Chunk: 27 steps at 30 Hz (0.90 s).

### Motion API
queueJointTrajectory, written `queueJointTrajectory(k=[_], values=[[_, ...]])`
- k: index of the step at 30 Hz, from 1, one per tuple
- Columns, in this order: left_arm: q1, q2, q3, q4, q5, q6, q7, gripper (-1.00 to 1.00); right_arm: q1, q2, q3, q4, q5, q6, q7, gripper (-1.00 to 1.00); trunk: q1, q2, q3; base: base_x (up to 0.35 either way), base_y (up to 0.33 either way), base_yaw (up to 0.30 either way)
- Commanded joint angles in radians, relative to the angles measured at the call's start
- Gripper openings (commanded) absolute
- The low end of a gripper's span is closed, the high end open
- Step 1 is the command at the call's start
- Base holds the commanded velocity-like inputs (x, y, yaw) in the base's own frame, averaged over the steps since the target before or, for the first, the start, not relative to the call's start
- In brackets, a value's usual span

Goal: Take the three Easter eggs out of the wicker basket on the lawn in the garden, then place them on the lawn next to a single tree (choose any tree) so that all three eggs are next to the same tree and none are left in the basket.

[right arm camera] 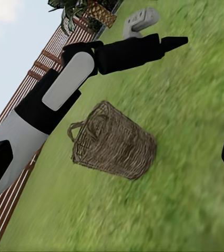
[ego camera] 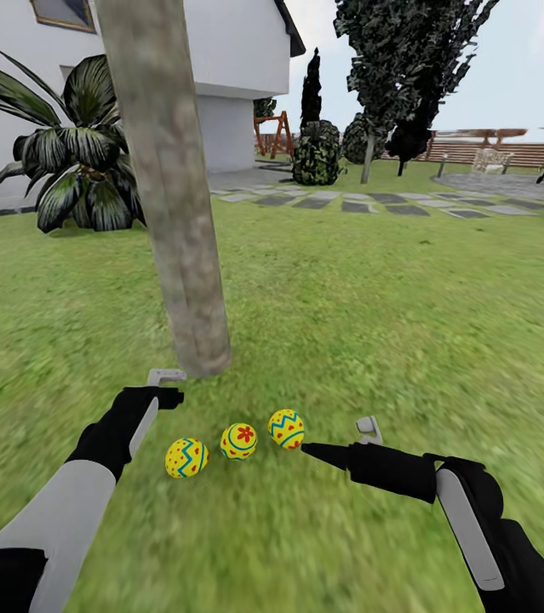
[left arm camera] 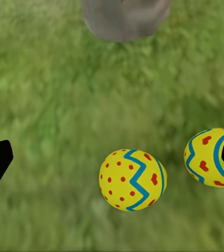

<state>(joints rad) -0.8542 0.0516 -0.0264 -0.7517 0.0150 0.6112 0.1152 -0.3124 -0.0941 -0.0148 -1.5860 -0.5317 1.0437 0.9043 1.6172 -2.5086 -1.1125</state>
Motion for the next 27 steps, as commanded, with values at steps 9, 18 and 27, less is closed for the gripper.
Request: queueJointTrajectory(k=[9, 18, 27], values=[[-0.001, 0.001, -0.003, 0.0, 0.001, 0.004, 0.004, 1.0, -0.001, 0.001, -0.001, 0.0, 0.004, 0.003, 0.006, 1.0, -0.004, 0.002, 0.034, 0.0, 0.0, 0.0], [0.0, 0.001, -0.003, 0.007, -0.001, 0.004, 0.004, 1.0, -0.001, 0.003, -0.001, 0.0, 0.004, 0.003, 0.005, 1.0, -0.008, 0.004, 0.069, 0.0, 0.0, 0.0], [-0.001, 0.001, -0.003, 0.01, -0.001, 0.004, 0.006, 1.0, -0.001, 0.003, -0.001, 0.0, 0.005, 0.003, 0.004, 1.0, -0.012, 0.006, 0.104, 0.0, 0.0, 0.0]])
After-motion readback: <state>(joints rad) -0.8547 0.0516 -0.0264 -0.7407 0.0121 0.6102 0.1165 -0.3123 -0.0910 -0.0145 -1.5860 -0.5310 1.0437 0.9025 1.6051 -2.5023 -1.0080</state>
